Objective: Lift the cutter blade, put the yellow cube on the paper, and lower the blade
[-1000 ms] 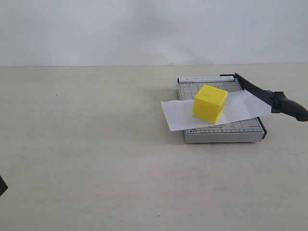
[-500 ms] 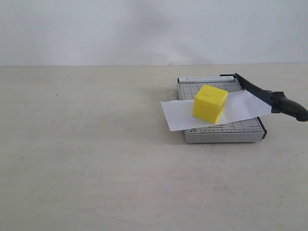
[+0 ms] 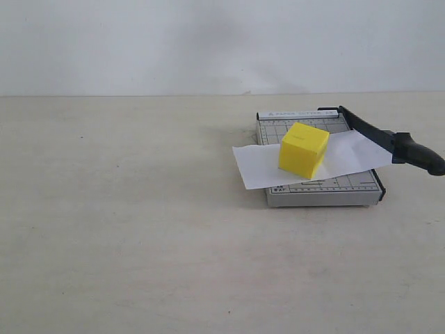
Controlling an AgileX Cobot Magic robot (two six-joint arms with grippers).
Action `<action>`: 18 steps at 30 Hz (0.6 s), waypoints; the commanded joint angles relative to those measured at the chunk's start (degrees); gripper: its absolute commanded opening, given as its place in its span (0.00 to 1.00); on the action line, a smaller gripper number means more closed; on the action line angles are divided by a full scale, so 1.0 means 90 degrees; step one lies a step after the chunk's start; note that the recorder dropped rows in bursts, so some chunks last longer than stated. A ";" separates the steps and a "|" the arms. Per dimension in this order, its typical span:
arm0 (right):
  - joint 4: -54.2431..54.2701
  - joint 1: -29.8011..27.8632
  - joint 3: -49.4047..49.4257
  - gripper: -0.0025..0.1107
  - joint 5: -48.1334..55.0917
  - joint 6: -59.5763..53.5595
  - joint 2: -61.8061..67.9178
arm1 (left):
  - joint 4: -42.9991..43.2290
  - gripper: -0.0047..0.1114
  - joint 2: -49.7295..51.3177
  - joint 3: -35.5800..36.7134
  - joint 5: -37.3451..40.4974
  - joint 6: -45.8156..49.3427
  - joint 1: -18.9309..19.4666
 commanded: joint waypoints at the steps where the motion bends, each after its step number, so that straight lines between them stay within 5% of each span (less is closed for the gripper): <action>1: 0.0020 0.0005 -0.0004 0.02 -0.0282 0.0066 -0.0031 | -0.0008 0.64 -0.0027 0.0026 0.0043 -0.0034 0.0569; 8: 0.0034 0.0005 -0.0004 0.02 0.0049 0.0555 -0.0031 | -0.0008 0.64 -0.0027 0.0026 0.0073 -0.0034 0.1566; 18: 0.0016 0.0005 -0.0136 0.03 0.0611 0.0789 0.0027 | -0.0008 0.64 -0.0027 0.0026 0.0073 -0.0034 0.2373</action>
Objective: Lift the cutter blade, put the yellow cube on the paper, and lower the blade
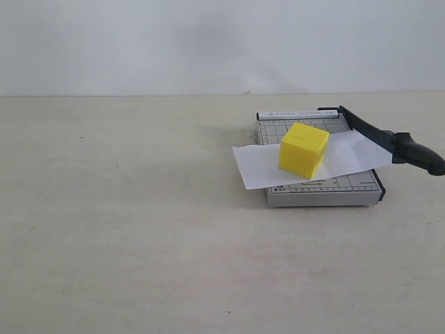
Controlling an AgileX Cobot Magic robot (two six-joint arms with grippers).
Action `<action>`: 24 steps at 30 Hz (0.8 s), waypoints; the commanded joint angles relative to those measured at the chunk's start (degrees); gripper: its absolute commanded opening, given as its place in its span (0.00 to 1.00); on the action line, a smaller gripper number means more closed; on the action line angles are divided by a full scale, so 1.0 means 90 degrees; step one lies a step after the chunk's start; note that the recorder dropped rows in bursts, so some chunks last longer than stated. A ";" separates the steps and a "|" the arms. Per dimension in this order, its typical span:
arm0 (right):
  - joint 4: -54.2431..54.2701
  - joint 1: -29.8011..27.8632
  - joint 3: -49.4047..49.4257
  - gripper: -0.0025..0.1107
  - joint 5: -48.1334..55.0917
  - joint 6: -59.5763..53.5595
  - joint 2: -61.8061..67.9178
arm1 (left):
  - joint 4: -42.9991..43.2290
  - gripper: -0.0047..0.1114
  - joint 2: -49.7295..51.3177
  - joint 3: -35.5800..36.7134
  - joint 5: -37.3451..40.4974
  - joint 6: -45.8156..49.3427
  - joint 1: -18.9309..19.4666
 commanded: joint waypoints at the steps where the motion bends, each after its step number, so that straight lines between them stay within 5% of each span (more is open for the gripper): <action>1: -0.0078 0.0005 -0.0272 0.05 0.0101 -0.0031 0.0158 | -0.0008 0.64 -0.0027 0.0026 0.0073 -0.0034 0.0310; 10: -0.0247 0.0005 -0.1716 0.40 0.0698 -0.1130 0.1896 | -0.0008 0.64 -0.0027 0.0026 0.0073 -0.0034 0.0392; 24: -0.0961 0.0005 -0.4175 0.63 0.1942 -0.1406 0.5864 | -0.0008 0.64 -0.0027 0.0026 0.0073 -0.0034 0.0392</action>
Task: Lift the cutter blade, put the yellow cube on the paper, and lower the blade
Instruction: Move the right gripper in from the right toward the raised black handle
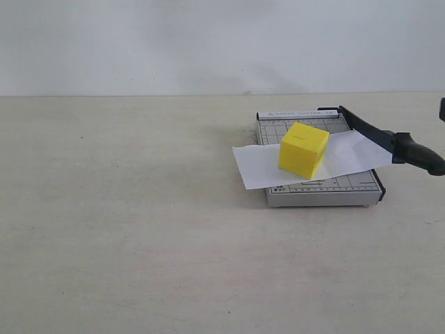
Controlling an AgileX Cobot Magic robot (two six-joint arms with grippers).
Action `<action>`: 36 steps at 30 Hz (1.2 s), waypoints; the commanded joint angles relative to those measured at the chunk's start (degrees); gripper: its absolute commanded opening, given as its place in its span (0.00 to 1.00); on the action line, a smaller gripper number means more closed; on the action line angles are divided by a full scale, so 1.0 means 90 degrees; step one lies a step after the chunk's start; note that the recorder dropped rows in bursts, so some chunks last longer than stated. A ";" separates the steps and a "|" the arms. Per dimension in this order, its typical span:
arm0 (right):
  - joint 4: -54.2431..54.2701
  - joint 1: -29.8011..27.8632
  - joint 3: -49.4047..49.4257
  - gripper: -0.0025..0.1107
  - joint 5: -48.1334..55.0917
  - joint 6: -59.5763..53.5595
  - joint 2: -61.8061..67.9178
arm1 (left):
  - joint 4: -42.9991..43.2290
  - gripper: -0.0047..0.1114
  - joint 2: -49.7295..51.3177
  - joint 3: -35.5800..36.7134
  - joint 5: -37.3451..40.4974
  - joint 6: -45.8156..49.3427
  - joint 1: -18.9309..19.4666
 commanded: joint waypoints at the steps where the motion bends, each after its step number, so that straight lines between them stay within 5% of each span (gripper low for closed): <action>1: -0.0331 0.0005 -0.0692 0.63 0.0328 -0.0054 0.0754 | -0.0008 0.64 -0.0027 0.0026 0.0073 -0.0034 0.0025; 36: -0.0353 0.0005 -0.1022 0.63 0.0418 0.0004 0.1036 | -0.0008 0.64 -0.0027 0.0026 0.0073 -0.0034 0.0025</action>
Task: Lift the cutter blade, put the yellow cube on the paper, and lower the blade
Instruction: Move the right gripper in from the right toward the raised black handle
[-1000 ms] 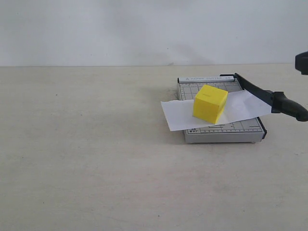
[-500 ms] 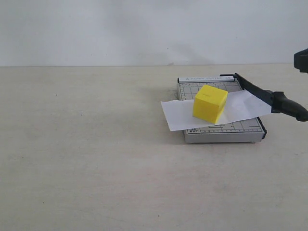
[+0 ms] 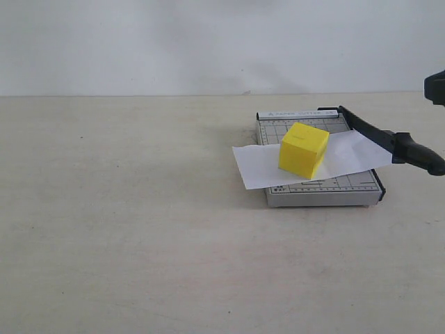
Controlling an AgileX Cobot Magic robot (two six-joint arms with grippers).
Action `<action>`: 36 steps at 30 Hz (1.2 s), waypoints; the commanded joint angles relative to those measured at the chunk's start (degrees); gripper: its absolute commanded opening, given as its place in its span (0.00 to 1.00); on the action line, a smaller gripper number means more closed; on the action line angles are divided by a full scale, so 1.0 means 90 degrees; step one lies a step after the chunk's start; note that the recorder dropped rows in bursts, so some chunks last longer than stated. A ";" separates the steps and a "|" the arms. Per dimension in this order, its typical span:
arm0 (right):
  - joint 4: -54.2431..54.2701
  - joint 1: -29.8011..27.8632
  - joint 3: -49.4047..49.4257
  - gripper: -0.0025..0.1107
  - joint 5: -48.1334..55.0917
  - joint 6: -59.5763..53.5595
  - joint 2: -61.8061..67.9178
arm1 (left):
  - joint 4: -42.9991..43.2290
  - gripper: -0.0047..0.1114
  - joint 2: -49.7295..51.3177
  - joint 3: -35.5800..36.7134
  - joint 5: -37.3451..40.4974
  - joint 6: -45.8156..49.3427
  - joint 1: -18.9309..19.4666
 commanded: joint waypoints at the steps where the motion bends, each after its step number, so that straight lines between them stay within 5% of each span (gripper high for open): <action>1: -0.0001 0.0005 -0.0052 0.63 0.0061 0.0006 0.0004 | -0.0008 0.64 -0.0027 0.0026 0.0073 -0.0034 0.0025; 25: -0.0001 0.0005 -0.0052 0.63 0.0253 0.0006 0.0004 | -0.0008 0.63 -0.0027 0.0026 0.0115 0.0010 0.0024; 29: -0.0001 0.0005 -0.0052 0.63 0.0266 0.0006 0.0004 | -0.0008 0.42 -0.0027 0.0026 0.0115 0.0010 0.0024; 32: -0.0001 0.0005 -0.0052 0.63 0.0266 0.0006 0.0004 | -0.0008 0.09 -0.0027 0.0026 0.0099 0.0114 0.0024; 36: -0.0046 0.0005 -0.0052 0.63 0.0266 -0.0020 0.0004 | -0.0008 0.09 -0.0027 0.0026 0.0097 0.0421 0.0024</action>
